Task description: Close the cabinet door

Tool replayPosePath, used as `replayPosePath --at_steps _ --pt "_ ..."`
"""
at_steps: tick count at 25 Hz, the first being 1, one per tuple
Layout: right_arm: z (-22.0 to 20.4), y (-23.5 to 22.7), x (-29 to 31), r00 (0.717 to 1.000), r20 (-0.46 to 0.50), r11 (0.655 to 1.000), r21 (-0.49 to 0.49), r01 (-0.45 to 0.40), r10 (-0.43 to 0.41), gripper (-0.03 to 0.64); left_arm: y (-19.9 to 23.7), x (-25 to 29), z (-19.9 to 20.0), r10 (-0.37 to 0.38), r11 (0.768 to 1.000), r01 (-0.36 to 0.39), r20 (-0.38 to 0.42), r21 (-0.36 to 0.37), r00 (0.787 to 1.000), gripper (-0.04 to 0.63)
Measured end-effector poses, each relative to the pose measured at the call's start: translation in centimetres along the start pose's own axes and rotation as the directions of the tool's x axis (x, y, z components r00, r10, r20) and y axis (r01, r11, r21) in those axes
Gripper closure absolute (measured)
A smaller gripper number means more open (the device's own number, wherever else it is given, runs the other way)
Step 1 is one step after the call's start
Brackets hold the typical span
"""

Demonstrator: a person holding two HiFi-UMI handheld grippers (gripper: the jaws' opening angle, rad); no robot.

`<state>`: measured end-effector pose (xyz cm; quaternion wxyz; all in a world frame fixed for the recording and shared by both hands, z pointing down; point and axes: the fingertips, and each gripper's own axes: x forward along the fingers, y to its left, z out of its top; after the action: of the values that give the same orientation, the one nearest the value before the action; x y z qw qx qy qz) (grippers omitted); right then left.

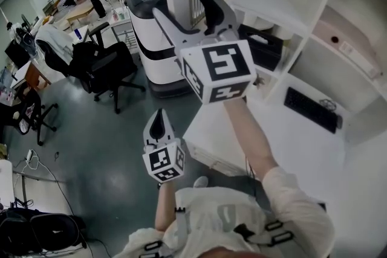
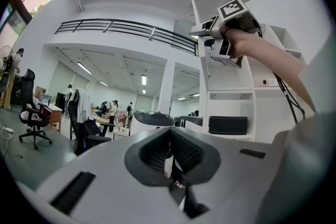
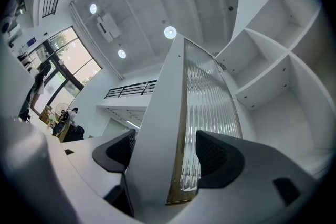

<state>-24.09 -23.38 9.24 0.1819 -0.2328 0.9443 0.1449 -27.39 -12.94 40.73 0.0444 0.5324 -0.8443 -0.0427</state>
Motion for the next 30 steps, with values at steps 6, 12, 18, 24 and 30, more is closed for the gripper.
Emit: replayPosePath --at_steps 6,12,18,24,30 --pt "0.5 -0.4 -1.2 1.000 0.003 1.000 0.013 -0.019 0.019 0.256 -1.3 -0.1 -0.3 -0.034 0.999 0.034 -0.010 0.007 0.999 0.591" --pt "1.0 -1.1 -2.7 0.999 0.011 0.999 0.030 -0.030 0.030 0.285 -3.2 0.3 -0.2 -0.078 0.997 0.078 -0.014 0.021 0.997 0.591" --pt "1.3 -1.8 -4.2 0.999 0.016 0.997 0.072 -0.043 0.042 0.323 -4.9 0.6 -0.3 -0.114 0.993 0.114 -0.017 0.027 0.993 0.591" --pt "1.7 -2.3 -5.2 0.999 0.028 0.993 0.108 -0.045 0.042 0.342 -6.3 0.9 0.1 -0.146 0.989 0.147 -0.009 0.006 0.989 0.591" --pt "2.3 -3.2 -6.7 0.999 0.020 0.993 0.102 -0.052 0.050 0.377 -8.1 1.2 0.0 -0.180 0.983 0.181 -0.019 0.021 0.983 0.591"
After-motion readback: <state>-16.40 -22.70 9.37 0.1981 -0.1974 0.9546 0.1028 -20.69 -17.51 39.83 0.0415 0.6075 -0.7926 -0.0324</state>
